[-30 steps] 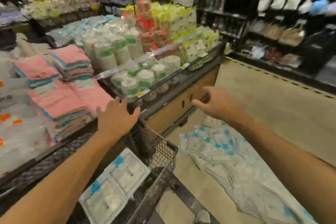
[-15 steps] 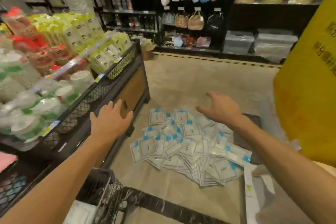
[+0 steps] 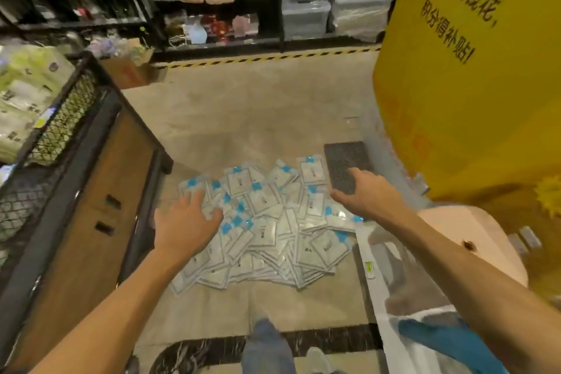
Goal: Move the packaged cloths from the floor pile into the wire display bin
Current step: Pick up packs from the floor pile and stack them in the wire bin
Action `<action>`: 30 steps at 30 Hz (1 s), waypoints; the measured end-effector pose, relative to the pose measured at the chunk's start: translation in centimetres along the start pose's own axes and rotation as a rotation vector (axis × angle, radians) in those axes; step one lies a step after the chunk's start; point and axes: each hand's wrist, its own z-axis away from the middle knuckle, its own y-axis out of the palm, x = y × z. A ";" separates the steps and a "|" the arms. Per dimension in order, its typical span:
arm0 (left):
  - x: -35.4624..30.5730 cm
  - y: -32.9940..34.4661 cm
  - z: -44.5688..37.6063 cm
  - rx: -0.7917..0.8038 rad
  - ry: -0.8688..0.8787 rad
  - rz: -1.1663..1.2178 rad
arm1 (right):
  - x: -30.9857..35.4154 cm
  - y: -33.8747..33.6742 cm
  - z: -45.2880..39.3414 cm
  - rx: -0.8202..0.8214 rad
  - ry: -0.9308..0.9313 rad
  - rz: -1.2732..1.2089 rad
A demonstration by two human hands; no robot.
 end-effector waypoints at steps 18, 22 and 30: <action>-15.1 32.1 -26.6 0.362 0.503 -0.202 | -13.5 28.5 -19.3 0.199 0.529 -0.265; -17.9 45.4 -30.7 0.440 0.540 -0.245 | -18.9 42.4 -24.7 0.241 0.585 -0.364; -20.1 68.6 -37.2 0.434 0.658 -0.202 | -26.8 64.2 -31.6 0.239 0.748 -0.528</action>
